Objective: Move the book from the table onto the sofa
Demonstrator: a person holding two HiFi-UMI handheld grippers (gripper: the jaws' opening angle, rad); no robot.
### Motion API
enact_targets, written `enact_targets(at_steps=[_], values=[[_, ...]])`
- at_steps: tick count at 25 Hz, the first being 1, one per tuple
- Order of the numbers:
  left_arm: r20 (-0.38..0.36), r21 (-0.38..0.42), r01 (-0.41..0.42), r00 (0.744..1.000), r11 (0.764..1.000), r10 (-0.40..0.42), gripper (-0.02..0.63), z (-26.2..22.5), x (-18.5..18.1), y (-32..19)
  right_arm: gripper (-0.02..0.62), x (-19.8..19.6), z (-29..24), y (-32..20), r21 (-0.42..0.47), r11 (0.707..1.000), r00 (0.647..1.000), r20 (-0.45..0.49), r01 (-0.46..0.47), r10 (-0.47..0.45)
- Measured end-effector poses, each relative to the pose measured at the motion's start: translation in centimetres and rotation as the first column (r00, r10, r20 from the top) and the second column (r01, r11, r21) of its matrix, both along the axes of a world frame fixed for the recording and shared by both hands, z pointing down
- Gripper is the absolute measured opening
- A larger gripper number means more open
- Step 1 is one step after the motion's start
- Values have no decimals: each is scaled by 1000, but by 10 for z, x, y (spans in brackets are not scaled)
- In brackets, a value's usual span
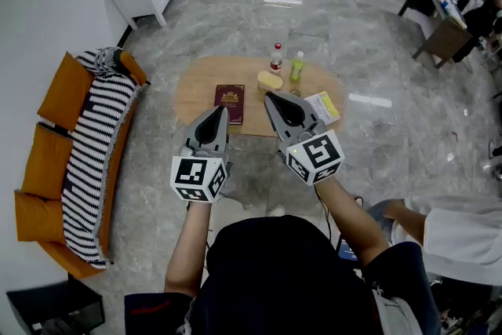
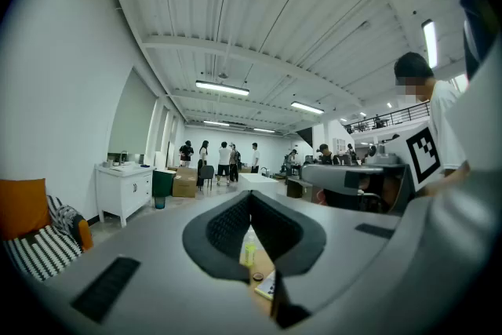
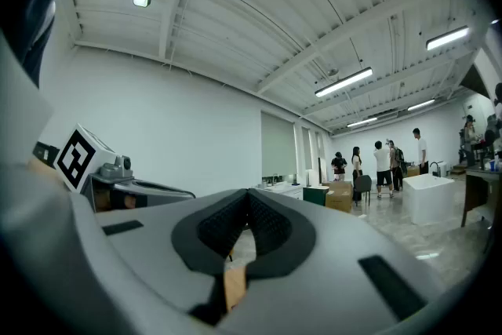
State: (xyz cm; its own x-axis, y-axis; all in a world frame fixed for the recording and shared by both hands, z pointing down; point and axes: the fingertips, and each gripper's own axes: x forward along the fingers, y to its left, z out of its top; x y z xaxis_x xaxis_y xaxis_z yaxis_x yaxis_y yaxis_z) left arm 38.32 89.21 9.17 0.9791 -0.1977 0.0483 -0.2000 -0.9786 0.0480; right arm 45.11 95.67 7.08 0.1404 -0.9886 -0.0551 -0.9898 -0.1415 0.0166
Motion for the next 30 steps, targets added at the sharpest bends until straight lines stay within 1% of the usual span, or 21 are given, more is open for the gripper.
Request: enact_targets(at_steps=[5, 10, 15, 20, 26, 28, 30], values=[[10, -13, -11, 1000, 1000, 11, 14, 8, 3, 2, 9, 5, 2, 1, 18, 1000, 999, 34, -3, 2], [17, -23, -22, 1000, 999, 23, 14, 14, 0, -3, 9, 0, 7, -10, -3, 1000, 999, 35, 13, -13], [25, -46, -14, 1000, 999, 15, 14, 23, -6, -23, 9, -8, 16, -35, -34, 999, 999, 36, 30, -29], [34, -60, -21, 999, 998, 23, 14, 31, -8, -63, 9, -14, 26, -75, -59, 998, 999, 47, 22, -19], [62, -88, -28, 998, 996, 33, 14, 41, -9, -128, 9, -15, 38, -143, -109, 994, 998, 65, 32, -25], [70, -76, -47, 996, 996, 52, 14, 41, -14, -146, 9, -19, 40, -165, -125, 992, 997, 72, 35, -26], [73, -39, -70, 995, 997, 73, 14, 41, -17, -161, 9, -22, 43, -183, -142, 989, 997, 71, 33, -24]])
